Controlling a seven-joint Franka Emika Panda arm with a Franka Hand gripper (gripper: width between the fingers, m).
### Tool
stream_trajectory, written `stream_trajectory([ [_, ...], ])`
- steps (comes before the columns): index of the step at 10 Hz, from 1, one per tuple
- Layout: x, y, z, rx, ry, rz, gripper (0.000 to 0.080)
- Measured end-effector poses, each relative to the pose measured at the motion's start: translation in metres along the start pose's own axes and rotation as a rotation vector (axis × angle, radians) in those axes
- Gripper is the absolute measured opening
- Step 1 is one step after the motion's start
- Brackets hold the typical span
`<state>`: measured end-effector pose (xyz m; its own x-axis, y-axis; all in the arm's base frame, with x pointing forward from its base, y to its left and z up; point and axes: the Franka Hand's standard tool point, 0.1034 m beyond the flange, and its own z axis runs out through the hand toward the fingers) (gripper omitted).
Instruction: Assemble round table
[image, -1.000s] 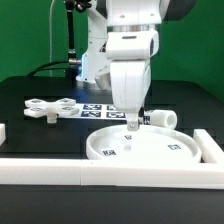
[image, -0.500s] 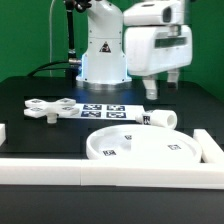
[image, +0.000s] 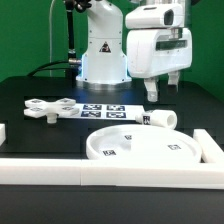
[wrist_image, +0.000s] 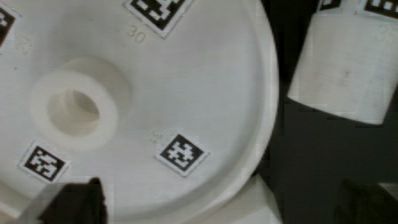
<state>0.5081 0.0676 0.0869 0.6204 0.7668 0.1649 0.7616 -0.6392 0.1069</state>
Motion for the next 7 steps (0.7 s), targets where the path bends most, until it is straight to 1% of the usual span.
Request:
stream_trajectory([
  [1,-0.007,-0.011,0.003,-0.013,0.018,0.084,0.0649],
  [2,-0.007,-0.020,0.006,-0.004,0.011,0.096,0.0649],
  [3,-0.006,-0.015,0.004,-0.007,0.012,0.077,0.0649],
  [4,-0.006,-0.015,0.004,-0.007,0.012,0.081,0.0649],
  [5,-0.005,-0.026,0.006,0.039,-0.050,0.115,0.0649],
  [6,0.002,-0.031,0.005,0.058,-0.080,0.133,0.0649],
  [7,0.006,-0.040,0.006,0.062,-0.122,0.193,0.0649],
])
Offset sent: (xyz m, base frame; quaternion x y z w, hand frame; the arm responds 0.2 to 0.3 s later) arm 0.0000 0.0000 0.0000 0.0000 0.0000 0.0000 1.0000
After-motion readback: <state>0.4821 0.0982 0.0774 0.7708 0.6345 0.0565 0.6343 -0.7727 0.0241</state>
